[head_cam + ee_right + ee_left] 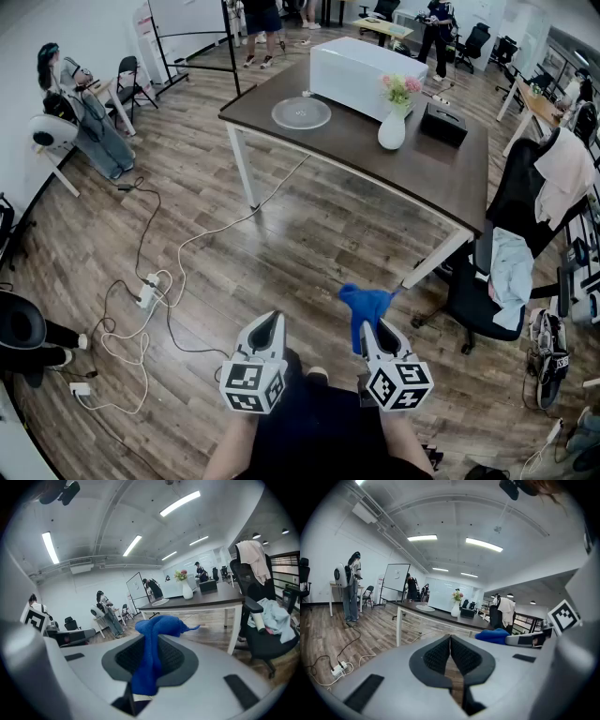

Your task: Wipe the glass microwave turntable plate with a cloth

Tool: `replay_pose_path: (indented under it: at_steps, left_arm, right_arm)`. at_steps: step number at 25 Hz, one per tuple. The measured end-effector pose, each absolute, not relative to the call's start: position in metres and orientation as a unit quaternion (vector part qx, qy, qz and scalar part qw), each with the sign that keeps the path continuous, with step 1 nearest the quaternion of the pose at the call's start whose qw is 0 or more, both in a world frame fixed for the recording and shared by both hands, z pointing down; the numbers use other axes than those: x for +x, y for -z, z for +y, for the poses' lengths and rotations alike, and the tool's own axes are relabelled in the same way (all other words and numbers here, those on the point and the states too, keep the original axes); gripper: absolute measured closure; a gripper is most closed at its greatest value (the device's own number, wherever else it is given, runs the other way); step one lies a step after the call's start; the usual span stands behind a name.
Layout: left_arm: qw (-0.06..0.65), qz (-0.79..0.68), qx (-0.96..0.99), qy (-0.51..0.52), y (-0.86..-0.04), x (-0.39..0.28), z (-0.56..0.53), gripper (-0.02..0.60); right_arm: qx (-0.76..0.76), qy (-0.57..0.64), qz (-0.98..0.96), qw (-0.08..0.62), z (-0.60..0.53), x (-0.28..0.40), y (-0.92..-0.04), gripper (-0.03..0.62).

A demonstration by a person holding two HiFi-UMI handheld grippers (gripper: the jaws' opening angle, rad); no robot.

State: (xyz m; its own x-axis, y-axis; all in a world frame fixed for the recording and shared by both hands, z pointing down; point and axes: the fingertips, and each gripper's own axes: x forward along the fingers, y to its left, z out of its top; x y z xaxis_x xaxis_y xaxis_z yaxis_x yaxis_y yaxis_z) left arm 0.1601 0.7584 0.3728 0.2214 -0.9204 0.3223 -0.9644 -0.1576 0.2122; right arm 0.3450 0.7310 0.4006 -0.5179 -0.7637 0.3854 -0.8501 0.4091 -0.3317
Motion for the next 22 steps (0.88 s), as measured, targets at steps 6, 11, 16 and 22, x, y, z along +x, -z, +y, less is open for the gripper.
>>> replay_pose_path:
  at_steps: [6, 11, 16, 22]
  left_arm:
    - [0.196, -0.620, 0.757, -0.059, -0.376, 0.159, 0.760, 0.577]
    - [0.198, -0.621, 0.756, -0.060, -0.378, 0.154, 0.755, 0.576]
    - [0.201, -0.628, 0.750, -0.058, -0.379, 0.148, 0.750, 0.577]
    - [0.204, -0.632, 0.745, -0.059, -0.379, 0.149, 0.744, 0.577]
  right_arm:
    - [0.484, -0.254, -0.833, 0.085, 0.732, 0.341, -0.402, 0.522]
    - [0.489, -0.257, -0.830, 0.083, 0.725, 0.336, -0.400, 0.520]
    - [0.492, -0.258, -0.827, 0.087, 0.717, 0.335, -0.400, 0.520]
    - [0.482, -0.265, -0.830, 0.092, 0.712, 0.328, -0.403, 0.520]
